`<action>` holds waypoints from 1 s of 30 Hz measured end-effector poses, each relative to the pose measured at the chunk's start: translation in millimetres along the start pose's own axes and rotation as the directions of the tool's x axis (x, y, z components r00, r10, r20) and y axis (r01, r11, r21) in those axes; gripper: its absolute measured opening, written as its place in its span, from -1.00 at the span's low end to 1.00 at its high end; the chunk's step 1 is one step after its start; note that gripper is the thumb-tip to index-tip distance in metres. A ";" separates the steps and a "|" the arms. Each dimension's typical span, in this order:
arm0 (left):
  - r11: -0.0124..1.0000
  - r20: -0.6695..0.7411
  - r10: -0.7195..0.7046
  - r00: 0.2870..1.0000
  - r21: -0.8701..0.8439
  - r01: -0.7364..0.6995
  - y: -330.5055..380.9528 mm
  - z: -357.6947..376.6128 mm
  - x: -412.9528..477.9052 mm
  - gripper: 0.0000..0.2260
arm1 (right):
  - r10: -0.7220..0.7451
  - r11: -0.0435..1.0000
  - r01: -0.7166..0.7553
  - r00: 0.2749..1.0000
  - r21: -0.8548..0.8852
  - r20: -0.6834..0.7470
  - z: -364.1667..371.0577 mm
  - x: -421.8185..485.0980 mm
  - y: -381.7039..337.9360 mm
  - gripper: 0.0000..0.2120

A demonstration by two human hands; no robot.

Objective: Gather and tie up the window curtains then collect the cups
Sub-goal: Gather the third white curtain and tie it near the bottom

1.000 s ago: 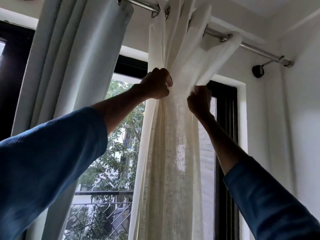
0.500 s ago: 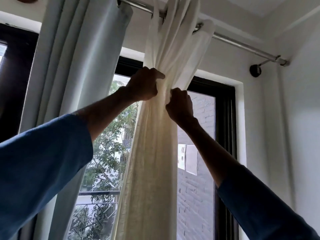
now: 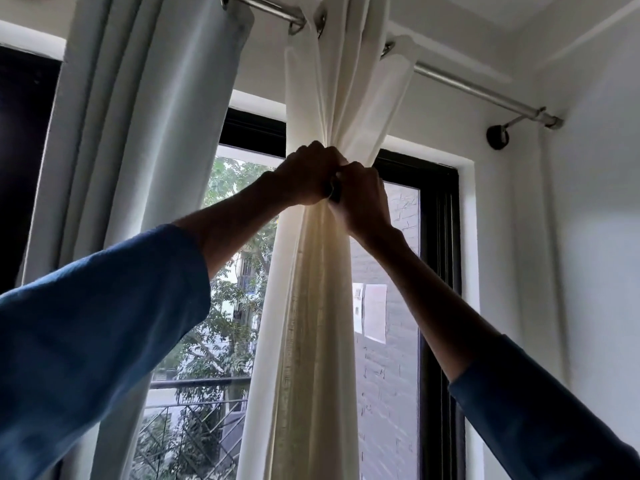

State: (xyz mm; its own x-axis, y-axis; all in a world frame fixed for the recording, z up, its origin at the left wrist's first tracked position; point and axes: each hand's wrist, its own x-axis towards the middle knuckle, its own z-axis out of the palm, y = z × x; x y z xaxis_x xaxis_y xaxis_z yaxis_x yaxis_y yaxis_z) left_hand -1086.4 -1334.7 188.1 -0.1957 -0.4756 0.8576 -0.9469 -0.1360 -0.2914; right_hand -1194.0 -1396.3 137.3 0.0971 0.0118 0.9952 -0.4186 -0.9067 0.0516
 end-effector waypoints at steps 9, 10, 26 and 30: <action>0.930 0.206 -0.161 0.965 -0.294 0.218 -1.2 -19.8 3.6 -0.78 | 0.047 0.945 -0.101 0.983 0.310 0.179 -3.7 -15.9 -4.3 -0.80; 0.915 0.190 -0.181 0.965 -0.328 0.236 -2.6 -20.3 4.0 -0.73 | 0.065 0.927 -0.149 0.967 0.344 0.244 -5.0 -18.8 -4.9 -0.74; 0.693 -0.085 -0.312 0.946 -0.702 0.165 -1.5 -9.0 -9.2 -0.66 | 0.383 0.397 -0.617 0.784 0.679 0.488 3.1 -13.2 43.2 -0.28; 0.408 0.091 -0.290 0.953 -0.888 0.209 -6.6 -24.3 -9.8 -0.69 | 0.131 0.057 -0.642 0.764 0.765 0.632 -12.1 -8.3 28.0 -0.59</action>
State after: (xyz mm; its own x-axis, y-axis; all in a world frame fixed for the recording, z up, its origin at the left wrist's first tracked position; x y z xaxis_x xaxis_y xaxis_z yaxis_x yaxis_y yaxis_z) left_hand -1084.5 -1308.0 191.9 0.1112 -0.4930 0.8629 -0.6544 0.6171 0.4369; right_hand -1217.5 -1416.7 131.5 0.5895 -0.3762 0.7148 0.6046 -0.3813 -0.6993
